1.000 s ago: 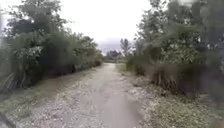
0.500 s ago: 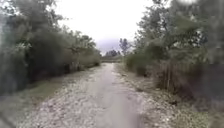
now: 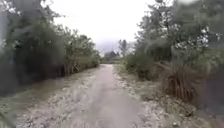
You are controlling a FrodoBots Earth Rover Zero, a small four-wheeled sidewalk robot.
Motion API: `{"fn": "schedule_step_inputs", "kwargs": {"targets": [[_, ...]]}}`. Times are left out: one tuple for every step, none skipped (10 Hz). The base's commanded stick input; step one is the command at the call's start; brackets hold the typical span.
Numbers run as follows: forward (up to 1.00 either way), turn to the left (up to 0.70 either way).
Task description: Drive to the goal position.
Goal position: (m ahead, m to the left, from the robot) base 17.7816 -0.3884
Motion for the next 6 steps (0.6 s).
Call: {"fn": "schedule_step_inputs", "kwargs": {"targets": [[0.68,0.00],[0.68,0.00],[0.68,0.00],[0.68,0.00],[0.68,0.00],[0.68,0.00]]}}
